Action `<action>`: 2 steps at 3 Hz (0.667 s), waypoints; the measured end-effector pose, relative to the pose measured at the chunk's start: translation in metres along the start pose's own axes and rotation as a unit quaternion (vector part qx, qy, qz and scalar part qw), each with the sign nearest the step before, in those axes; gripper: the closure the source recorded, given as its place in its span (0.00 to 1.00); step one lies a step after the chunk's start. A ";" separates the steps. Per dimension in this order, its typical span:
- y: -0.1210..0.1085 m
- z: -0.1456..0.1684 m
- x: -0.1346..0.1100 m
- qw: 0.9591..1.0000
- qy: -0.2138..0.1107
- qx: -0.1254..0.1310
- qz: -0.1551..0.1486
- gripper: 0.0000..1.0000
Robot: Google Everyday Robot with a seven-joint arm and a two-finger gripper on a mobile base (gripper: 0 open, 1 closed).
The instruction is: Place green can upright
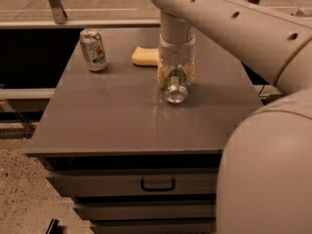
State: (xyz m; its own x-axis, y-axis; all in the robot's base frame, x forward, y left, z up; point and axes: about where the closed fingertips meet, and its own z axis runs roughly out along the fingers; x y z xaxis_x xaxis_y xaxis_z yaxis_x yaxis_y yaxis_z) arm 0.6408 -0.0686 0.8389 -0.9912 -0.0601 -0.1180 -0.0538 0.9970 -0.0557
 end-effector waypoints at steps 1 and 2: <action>0.011 -0.006 0.010 0.994 -0.012 -0.046 -0.094 0.88; 0.013 -0.005 0.010 0.988 -0.015 -0.048 -0.148 1.00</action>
Offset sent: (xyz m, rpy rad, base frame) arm -0.0089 0.0090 0.0034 0.0594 -0.0092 0.1641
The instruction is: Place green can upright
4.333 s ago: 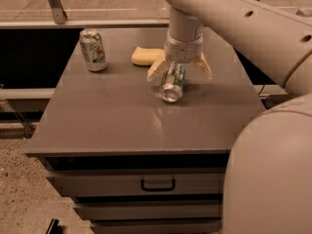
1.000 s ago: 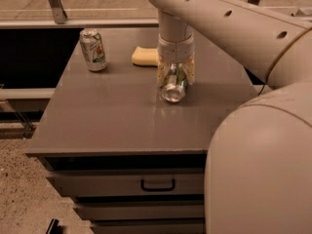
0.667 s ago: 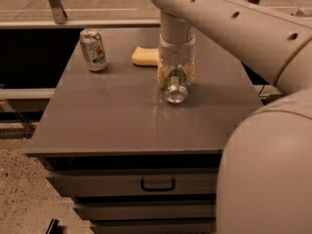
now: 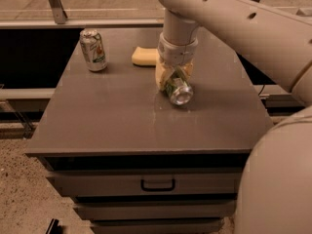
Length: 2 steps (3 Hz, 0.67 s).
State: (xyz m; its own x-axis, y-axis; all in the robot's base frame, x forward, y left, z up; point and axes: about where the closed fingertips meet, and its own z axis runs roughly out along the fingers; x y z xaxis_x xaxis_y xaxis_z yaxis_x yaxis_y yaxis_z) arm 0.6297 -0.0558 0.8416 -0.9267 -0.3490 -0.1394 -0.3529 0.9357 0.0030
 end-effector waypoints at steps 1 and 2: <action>0.000 0.000 0.000 1.000 0.000 0.000 0.000 1.00; -0.004 0.001 -0.001 1.000 0.002 0.016 -0.002 1.00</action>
Offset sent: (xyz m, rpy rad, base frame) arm 0.0043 -0.0102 0.0004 -0.0813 -0.0186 -0.0042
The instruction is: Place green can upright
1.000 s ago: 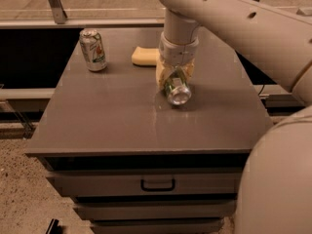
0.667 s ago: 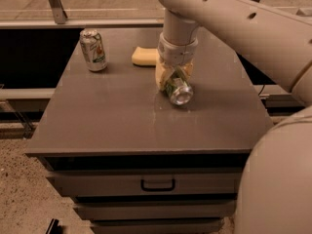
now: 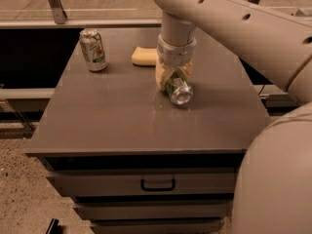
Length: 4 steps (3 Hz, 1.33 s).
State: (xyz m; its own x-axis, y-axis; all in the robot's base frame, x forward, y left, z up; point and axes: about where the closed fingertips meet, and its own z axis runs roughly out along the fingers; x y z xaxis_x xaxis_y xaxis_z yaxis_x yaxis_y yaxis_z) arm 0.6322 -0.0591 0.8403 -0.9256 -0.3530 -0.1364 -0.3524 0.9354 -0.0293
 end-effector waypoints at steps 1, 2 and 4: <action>-0.010 -0.019 0.000 1.000 -0.007 0.024 -0.002 1.00; -0.016 -0.044 0.005 0.999 -0.016 0.041 -0.023 1.00; -0.021 -0.074 0.011 0.995 -0.094 0.024 -0.022 1.00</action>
Offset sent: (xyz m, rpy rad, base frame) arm -0.0168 -0.0300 0.0800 -0.1161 -0.0881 0.0927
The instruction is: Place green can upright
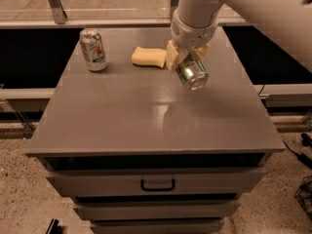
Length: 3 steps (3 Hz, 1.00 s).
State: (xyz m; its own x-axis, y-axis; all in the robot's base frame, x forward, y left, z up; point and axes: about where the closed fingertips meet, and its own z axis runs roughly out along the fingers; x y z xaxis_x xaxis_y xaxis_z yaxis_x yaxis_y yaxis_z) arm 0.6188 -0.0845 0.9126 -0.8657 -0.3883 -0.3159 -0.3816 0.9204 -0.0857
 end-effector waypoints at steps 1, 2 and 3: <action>-0.005 0.004 -0.003 0.999 -0.013 -0.041 -0.017 1.00; -0.014 0.002 -0.003 0.992 -0.045 -0.109 -0.049 1.00; -0.020 -0.003 -0.002 0.974 -0.088 -0.188 -0.091 1.00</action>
Offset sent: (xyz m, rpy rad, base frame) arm 0.0056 -0.0309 0.0104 0.3581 -0.0234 0.3856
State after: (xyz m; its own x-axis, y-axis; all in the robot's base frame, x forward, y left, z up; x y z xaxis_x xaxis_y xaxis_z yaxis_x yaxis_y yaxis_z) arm 0.6275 -0.1023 0.9175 -0.7161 -0.4990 -0.4880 -0.6442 0.7417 0.1869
